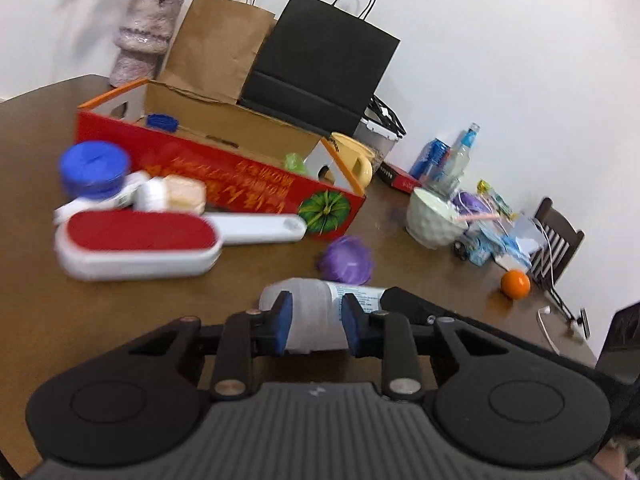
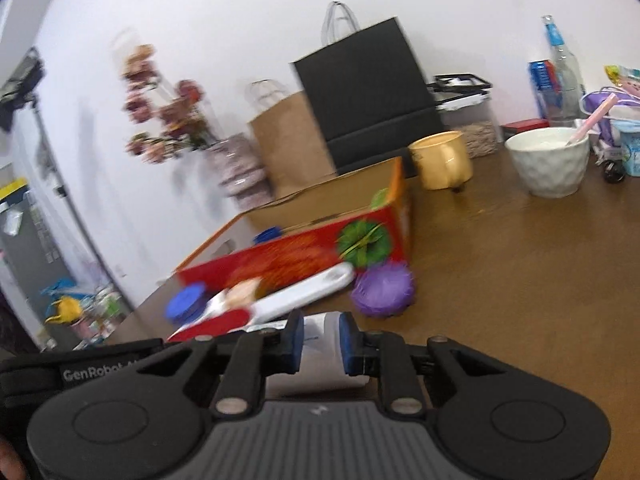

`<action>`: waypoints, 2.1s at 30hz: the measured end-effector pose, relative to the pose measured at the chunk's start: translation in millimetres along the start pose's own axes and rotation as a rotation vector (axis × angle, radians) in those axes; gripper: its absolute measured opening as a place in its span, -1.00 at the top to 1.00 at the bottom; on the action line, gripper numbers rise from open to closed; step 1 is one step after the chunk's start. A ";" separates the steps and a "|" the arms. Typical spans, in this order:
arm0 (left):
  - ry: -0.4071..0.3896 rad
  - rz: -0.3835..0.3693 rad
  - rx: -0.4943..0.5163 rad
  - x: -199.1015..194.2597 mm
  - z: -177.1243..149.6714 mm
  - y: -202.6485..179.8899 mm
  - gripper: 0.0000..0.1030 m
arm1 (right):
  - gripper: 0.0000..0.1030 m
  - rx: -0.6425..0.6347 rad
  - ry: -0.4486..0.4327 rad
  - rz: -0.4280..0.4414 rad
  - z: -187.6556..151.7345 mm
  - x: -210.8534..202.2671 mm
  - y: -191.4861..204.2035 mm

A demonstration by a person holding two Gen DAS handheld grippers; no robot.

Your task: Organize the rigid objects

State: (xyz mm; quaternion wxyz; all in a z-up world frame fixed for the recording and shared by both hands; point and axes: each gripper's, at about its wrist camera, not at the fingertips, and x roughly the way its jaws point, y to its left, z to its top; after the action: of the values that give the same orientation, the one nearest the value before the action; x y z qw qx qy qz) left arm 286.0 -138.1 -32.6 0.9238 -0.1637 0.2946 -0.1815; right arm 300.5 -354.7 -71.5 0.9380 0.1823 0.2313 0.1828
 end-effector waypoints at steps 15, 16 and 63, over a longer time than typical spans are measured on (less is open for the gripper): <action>0.073 -0.034 -0.014 -1.1 -7.6 22.3 0.11 | 0.38 0.077 0.120 0.036 -11.6 11.2 1.3; 0.073 -0.044 -0.037 1.3 -7.0 26.1 0.13 | 0.41 0.086 0.123 0.031 -10.0 12.6 0.4; 0.224 0.121 0.008 231.9 270.2 176.0 0.04 | 0.44 0.164 0.280 -0.113 197.7 347.6 6.6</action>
State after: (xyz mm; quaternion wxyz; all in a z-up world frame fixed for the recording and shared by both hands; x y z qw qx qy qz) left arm 667.6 -30.4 -8.3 0.8950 -0.1205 0.4048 -0.1436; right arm 684.9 -251.3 -33.0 0.8875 0.2176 0.3836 0.1337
